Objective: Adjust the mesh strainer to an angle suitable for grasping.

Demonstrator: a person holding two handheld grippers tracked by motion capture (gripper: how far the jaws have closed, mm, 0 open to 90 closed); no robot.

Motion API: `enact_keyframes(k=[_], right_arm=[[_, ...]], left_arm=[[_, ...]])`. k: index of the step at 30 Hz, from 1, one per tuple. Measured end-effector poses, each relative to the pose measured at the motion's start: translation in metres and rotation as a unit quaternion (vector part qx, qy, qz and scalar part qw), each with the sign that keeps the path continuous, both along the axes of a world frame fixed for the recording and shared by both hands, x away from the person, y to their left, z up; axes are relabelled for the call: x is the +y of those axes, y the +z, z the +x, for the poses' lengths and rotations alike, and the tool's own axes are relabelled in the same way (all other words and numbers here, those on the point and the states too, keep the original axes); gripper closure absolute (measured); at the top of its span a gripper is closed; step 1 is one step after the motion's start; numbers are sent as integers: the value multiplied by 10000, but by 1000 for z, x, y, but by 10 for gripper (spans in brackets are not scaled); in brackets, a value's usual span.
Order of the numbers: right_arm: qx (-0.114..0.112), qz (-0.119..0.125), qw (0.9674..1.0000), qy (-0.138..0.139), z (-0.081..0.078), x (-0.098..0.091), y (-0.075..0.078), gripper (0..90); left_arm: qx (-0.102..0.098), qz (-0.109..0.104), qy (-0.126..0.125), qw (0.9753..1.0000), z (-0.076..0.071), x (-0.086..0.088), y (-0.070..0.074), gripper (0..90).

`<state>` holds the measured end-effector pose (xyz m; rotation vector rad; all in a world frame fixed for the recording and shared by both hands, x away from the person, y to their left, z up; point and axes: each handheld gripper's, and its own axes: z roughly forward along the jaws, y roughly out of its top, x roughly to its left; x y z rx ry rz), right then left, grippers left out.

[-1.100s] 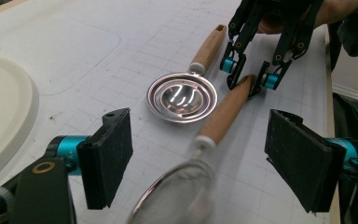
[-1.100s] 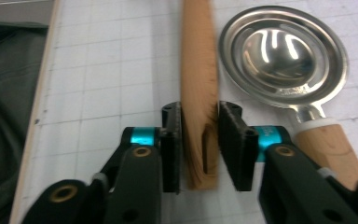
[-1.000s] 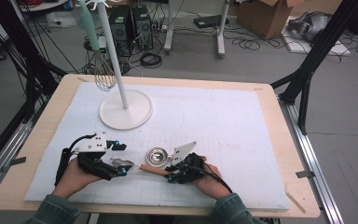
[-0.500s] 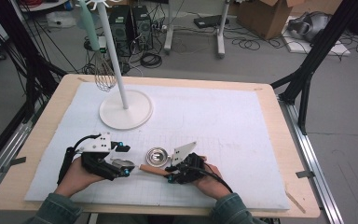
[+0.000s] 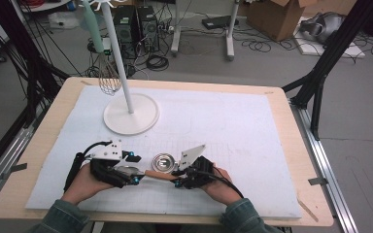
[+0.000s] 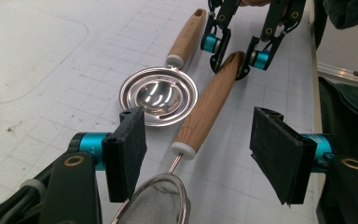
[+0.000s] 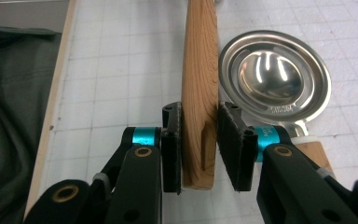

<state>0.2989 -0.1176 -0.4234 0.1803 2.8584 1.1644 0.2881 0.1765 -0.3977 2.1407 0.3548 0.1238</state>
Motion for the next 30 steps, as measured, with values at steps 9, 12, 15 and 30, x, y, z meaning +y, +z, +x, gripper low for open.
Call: enact_keyframes(k=[9,12,15,30], right_arm=[[-32,22,10000,26,0,2,8,713],[-54,23,10000,31,0,2,11,713],[-87,27,10000,33,1,3,15,713],[-71,24,9999,67,1,8,28,713]], left_arm=[[46,234,-139,9996,3,-6,-3,422],[63,265,-138,9995,3,-7,-4,431],[94,317,-144,9993,4,-9,-6,439],[128,661,-203,9975,8,-18,-10,497]])
